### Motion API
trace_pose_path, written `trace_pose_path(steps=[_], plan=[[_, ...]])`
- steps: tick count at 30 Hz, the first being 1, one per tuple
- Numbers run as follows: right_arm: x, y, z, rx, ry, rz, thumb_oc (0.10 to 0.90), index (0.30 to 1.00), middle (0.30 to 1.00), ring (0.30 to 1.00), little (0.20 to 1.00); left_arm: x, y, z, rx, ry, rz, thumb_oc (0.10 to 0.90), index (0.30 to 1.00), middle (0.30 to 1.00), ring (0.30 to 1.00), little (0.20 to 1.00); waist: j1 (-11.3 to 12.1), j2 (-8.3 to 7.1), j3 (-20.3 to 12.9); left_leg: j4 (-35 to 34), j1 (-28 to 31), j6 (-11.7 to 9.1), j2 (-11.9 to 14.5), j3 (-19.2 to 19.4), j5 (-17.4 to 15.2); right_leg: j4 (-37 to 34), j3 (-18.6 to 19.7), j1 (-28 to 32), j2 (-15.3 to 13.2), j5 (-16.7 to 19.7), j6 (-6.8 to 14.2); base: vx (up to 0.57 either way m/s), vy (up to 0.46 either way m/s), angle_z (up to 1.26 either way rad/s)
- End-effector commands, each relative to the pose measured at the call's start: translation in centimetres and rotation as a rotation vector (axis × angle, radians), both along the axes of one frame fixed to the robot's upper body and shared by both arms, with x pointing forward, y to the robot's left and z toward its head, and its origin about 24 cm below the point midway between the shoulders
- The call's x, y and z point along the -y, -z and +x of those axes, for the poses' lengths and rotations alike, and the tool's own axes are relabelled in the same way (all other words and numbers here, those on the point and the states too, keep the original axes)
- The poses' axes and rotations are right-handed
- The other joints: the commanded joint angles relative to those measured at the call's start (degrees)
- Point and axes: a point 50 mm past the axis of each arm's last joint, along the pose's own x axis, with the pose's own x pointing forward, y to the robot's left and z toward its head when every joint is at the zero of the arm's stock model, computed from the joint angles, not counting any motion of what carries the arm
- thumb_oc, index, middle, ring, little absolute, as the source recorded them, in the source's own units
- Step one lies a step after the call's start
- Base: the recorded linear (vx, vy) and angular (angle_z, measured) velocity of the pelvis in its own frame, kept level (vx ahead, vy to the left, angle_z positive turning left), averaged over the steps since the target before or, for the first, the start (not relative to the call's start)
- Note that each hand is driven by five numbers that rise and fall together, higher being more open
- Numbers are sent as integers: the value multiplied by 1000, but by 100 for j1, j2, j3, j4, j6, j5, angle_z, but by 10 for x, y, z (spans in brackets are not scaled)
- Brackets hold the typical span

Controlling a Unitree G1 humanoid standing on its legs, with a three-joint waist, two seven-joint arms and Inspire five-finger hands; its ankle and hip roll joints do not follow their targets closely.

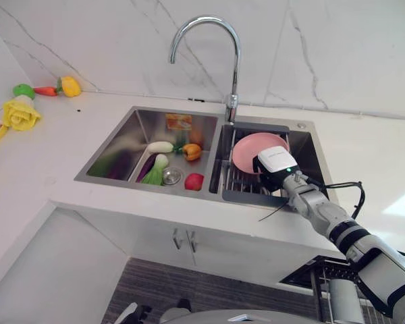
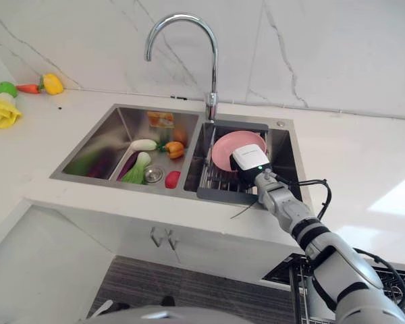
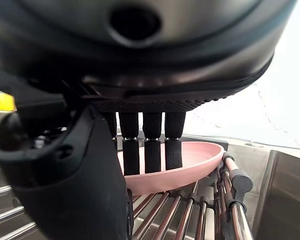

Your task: Place the dishes in the dishwasher.

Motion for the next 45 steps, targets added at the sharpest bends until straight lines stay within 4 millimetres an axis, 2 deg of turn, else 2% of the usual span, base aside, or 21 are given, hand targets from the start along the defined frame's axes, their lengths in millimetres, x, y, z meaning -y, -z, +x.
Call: trace_pose_path(steps=[1, 5, 13, 15, 16, 19, 24, 30, 31, 36, 37, 38, 39, 41, 42, 44, 45], plan=[[-15, -86, 40, 333, 0, 87, 400, 300, 300, 300, 300, -6, -6, 26, 53, 149, 59, 800, 900, 900, 900, 900, 324, -71, -90, 79, 193, -308, 486, 21, -571, 68, 85, 29, -482, -453, 326, 0, 0, 0], [-19, -97, 39, 375, -18, 141, 400, 300, 300, 300, 300, -7, -6, 27, 55, 144, 66, 800, 900, 900, 900, 900, 285, -88, -109, 82, 253, -306, 493, 65, -597, 68, 125, 46, -480, -452, 323, 0, 0, 0], [-26, -144, 22, 556, -103, 340, 400, 300, 300, 300, 300, -10, -6, 28, 53, 109, 90, 800, 900, 900, 900, 900, 68, -95, -182, 109, 484, -275, 516, 277, -699, 85, 271, 74, -492, -433, 325, -7, 3, -13], [-25, -147, 19, 573, -108, 360, 400, 300, 300, 300, 300, -10, -6, 28, 55, 103, 90, 800, 900, 900, 900, 900, 42, -93, -185, 116, 502, -272, 519, 300, -711, 87, 287, 73, -493, -430, 327, -18, 7, -17], [-21, -157, 11, 613, -120, 397, 400, 300, 300, 300, 300, -10, -6, 25, 48, 92, 90, 800, 900, 900, 900, 900, -23, -92, -205, 135, 552, -261, 528, 355, -739, 92, 336, 78, -490, -424, 323, -24, 11, -15], [-15, -166, -3, 669, -136, 463, 400, 300, 300, 300, 300, -8, -5, 24, 49, 57, 84, 800, 900, 900, 900, 900, -139, -83, -228, 170, 616, -244, 528, 434, -785, 100, 387, 71, -491, -398, 327, -23, 14, -16], [-8, -170, -13, 709, -127, 506, 400, 300, 300, 300, 300, -6, -5, 24, 52, 55, 77, 800, 900, 900, 900, 900, -196, -73, -252, 166, 679, -225, 512, 518, -819, 102, 446, 58, -498, -374, 341, -11, 12, -20], [6, -182, -35, 825, -115, 614, 400, 300, 300, 300, 300, -5, -3, 21, 41, 44, 81, 800, 900, 900, 900, 900, -393, -58, -248, 170, 732, -204, 498, 584, -856, 107, 542, 25, -512, -345, 351, -11, 10, -8], [16, -188, -47, 888, -95, 682, 400, 300, 300, 300, 300, -3, -2, 18, 32, 27, 78, 800, 900, 900, 900, 900, -512, -46, -242, 166, 749, -196, 492, 603, -867, 109, 587, 6, -520, -332, 356, -12, 4, -9], [35, -196, -66, 964, -60, 706, 400, 300, 300, 300, 300, -2, -1, 16, 27, -6, 66, 800, 900, 900, 900, 900, -638, -60, -267, 176, 798, -175, 469, 638, -931, 103, 694, -31, -514, -319, 376, -12, 6, -6], [40, -199, -75, 1002, -61, 695, 400, 300, 300, 300, 300, -3, -1, 14, 25, -33, 63, 800, 900, 900, 900, 900, -733, -87, -223, 296, 744, -135, 438, 732, -921, 121, 730, -130, -526, -241, 342, -2, 4, -9], [41, -199, -75, 1001, -60, 695, 400, 300, 300, 300, 300, -3, -1, 14, 24, -33, 64, 800, 900, 900, 900, 900, -724, -73, -257, 281, 784, -159, 455, 664, -1010, 109, 826, -97, -498, -314, 380, -93, -4, -12], [43, -199, -78, 1001, -61, 689, 400, 300, 300, 300, 300, -4, -1, 15, 35, -51, 64, 800, 900, 900, 900, 900, -773, -104, -195, 492, 686, -107, 424, 692, -991, 143, 863, -191, -517, -228, 338, -54, -11, -29], [43, -202, -83, 997, -86, 676, 400, 300, 300, 300, 300, -6, -3, 19, 57, -86, 58, 800, 900, 900, 900, 900, -809, -137, -71, 939, 470, -65, 353, 486, -1191, 403, 1100, -429, -537, -287, 322, -132, 29, -49], [41, -205, -85, 992, -104, 659, 400, 300, 300, 300, 300, -5, -3, 21, 68, -101, 47, 800, 900, 900, 900, 900, -822, -142, -26, 1084, 394, -22, 236, 264, -1325, 626, 1246, -632, -585, -321, 328, -129, 107, -79], [36, -209, -85, 967, -148, 618, 400, 300, 300, 300, 300, -4, -2, 21, 76, -160, 29, 800, 900, 900, 900, 900, -868, -148, 91, 1144, 350, 119, -220, -402, -1577, 989, 1625, -1006, -616, -316, 355, -132, 150, -96], [38, -211, -87, 968, -148, 595, 400, 300, 300, 300, 300, -1, -1, 22, 73, -167, 21, 800, 900, 900, 900, 900, -914, -152, 117, 1134, 302, 184, -376, -530, -1598, 1108, 1743, -1150, -644, -282, 374, -123, 150, -105]])
